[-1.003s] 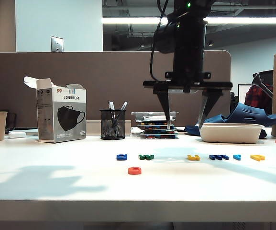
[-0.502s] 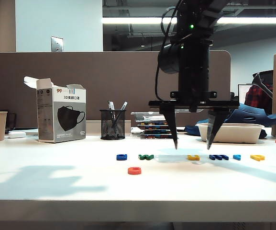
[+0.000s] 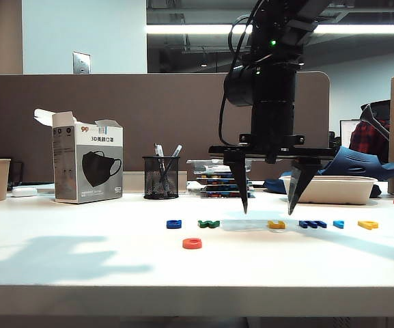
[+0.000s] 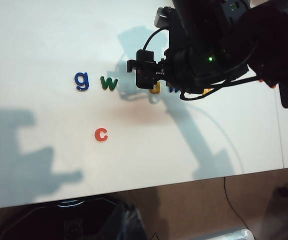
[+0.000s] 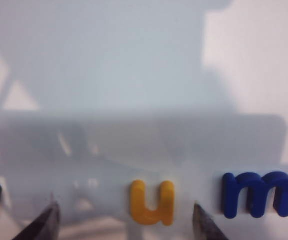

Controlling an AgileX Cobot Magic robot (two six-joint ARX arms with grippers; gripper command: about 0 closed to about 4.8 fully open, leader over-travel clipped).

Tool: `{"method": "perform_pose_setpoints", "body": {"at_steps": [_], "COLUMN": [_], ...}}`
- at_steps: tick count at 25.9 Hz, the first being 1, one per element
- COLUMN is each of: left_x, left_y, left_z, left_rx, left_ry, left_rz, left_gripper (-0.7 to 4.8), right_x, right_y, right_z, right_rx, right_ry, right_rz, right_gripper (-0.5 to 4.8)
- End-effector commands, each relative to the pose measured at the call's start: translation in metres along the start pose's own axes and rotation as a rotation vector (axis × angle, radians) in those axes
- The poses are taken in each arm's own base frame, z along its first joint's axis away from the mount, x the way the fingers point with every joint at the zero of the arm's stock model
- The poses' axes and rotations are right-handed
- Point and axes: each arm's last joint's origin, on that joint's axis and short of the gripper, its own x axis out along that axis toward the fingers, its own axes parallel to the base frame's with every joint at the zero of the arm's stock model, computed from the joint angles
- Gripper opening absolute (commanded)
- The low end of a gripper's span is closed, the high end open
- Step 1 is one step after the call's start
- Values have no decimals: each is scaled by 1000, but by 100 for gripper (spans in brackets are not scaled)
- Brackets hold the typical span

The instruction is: Select the appropriate letters from the row of letter magnets placed on the table to arrange into the word "cup".

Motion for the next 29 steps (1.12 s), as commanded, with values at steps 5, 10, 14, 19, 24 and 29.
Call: {"method": "perform_pose_setpoints", "body": {"at_steps": [5,10,14,19,24,29], "left_x": [-2,-2,-2,-2,-2,-2], "left_y": [-1,-1,-1,-1,-1,-1], "left_z": [1,1,1,1,1,1], "left_rx": [-4,-4,-4,-4,-4,-4], "left_ry": [-10,-10,-10,-10,-10,-10], "left_rz": [-12,-12,-12,-12,-12,-12], "left_gripper": [-5,-5,-5,-5,-5,-5], "right_x": [-1,2,13,19,19,19], "right_y": [-1,-1,-4,-6,-5,-5], "right_z": [3,2,-4,-7,-6,-6], "right_rx": [1,0,0,1,1,1], "right_ry": [-10,-4,28,40,31,29], "right_rz": [22,21,8,1,6,11], "right_gripper": [337,337,337,337,334,301]}}
